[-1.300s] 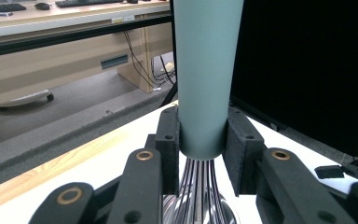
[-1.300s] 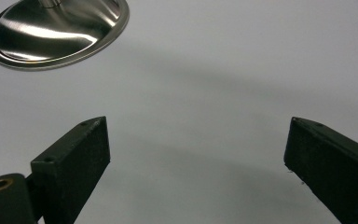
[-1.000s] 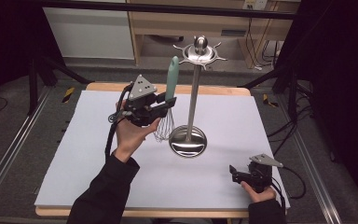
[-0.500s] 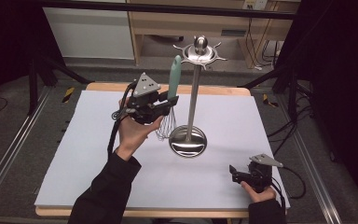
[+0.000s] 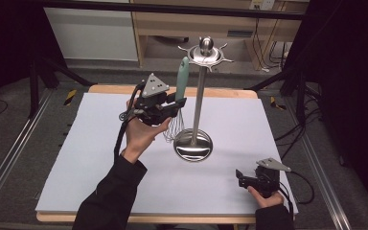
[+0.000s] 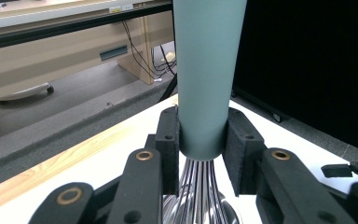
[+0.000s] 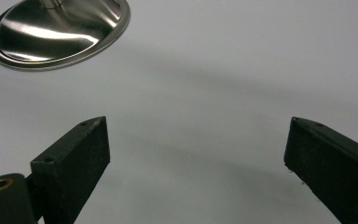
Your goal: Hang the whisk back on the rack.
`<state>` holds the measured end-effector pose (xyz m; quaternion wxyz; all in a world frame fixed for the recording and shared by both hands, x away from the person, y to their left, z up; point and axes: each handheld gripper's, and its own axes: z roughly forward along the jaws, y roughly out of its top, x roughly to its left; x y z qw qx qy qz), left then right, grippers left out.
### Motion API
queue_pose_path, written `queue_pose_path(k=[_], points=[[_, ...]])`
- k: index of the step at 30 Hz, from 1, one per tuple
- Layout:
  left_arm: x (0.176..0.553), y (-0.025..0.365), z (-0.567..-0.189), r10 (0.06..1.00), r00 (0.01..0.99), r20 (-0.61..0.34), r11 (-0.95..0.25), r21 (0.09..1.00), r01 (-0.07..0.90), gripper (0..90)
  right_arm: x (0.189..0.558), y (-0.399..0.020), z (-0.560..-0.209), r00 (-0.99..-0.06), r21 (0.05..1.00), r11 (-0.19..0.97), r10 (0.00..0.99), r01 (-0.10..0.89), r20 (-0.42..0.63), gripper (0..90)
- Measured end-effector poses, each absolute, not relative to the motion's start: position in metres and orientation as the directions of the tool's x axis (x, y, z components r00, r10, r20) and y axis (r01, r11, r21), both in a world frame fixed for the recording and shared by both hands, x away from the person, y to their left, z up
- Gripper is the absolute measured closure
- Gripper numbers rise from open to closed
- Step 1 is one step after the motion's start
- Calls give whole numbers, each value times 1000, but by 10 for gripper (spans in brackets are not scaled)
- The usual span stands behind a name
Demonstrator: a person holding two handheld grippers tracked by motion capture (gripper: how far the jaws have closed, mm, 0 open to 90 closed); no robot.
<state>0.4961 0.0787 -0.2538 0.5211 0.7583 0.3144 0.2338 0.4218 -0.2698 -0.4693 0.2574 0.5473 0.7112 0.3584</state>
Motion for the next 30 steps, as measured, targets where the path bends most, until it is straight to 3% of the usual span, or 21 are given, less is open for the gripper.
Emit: queue_pose_path(k=[30], points=[[511, 64, -265, 723, 690, 36, -238, 951, 199, 687, 422, -269, -469, -272, 789, 140, 962, 598, 35, 72]])
